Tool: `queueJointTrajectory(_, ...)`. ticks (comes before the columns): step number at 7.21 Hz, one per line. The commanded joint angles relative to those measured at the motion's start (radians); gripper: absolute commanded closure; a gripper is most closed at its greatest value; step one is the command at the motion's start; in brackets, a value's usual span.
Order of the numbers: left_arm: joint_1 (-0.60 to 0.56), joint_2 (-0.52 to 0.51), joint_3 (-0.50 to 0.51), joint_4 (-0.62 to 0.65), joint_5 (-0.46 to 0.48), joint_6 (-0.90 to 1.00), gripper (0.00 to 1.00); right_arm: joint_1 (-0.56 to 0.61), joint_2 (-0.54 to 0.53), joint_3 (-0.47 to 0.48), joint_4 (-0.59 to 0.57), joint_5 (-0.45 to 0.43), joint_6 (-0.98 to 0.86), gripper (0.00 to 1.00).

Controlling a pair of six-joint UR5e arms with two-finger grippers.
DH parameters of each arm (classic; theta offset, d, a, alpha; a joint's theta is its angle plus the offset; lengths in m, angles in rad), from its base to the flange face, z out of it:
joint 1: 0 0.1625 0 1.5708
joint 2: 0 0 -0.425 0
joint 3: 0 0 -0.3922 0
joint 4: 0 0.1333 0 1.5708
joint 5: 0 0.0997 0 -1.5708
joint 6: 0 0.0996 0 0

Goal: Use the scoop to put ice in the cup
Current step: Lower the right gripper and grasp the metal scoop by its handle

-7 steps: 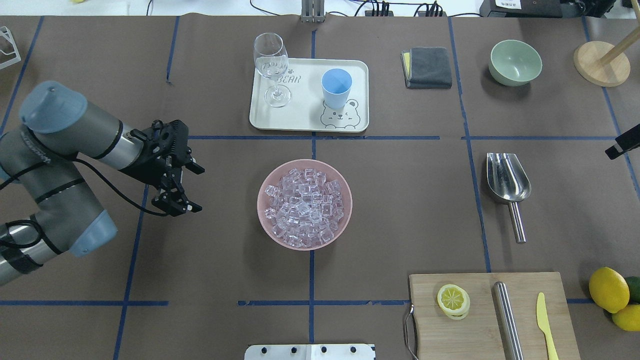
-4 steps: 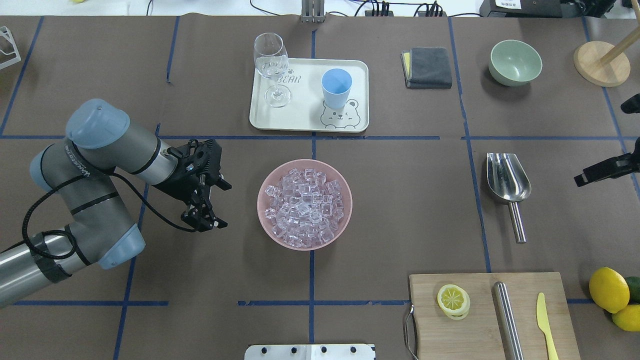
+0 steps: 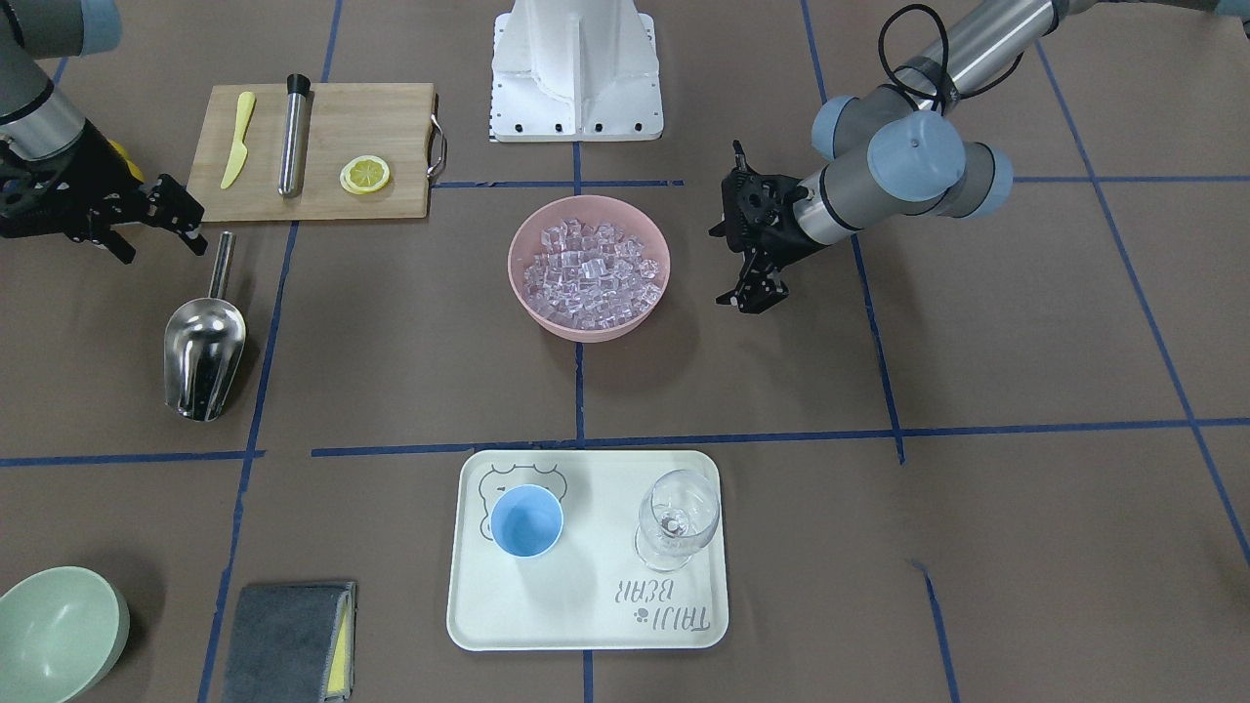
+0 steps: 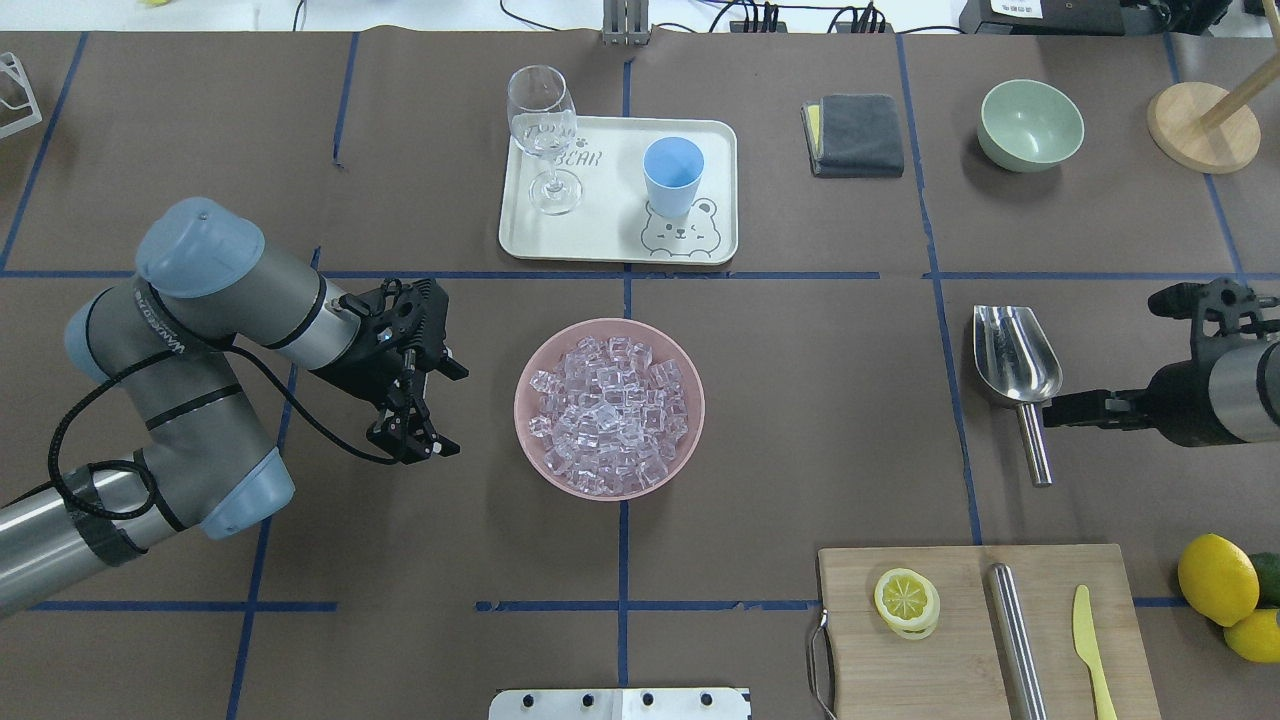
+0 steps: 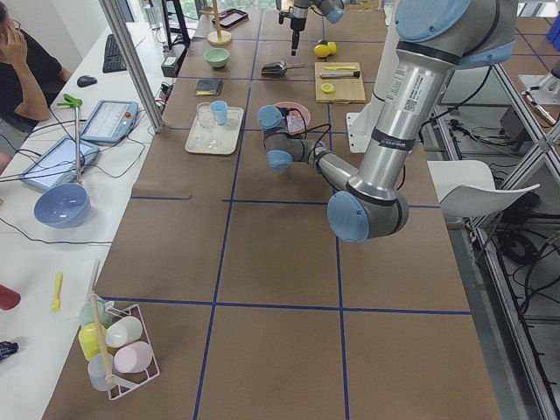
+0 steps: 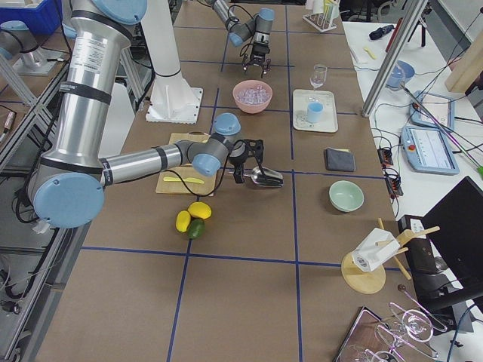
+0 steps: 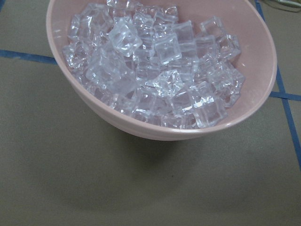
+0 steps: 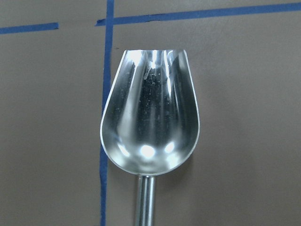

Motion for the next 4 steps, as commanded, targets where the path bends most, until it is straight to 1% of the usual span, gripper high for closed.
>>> queueJointTrajectory(1,0.000,-0.001,-0.002,0.000,0.023,0.001,0.00,-0.184,-0.011,0.037,0.003,-0.284,0.187,0.00)
queueJointTrajectory(2,0.000,-0.001,-0.002,0.000,0.024,0.000,0.00,-0.216,-0.012,0.035,0.000,-0.315,0.195,0.00)
queueJointTrajectory(4,0.000,-0.001,-0.015,0.000,0.023,-0.001,0.00,-0.299,-0.029,0.024,-0.001,-0.422,0.223,0.00)
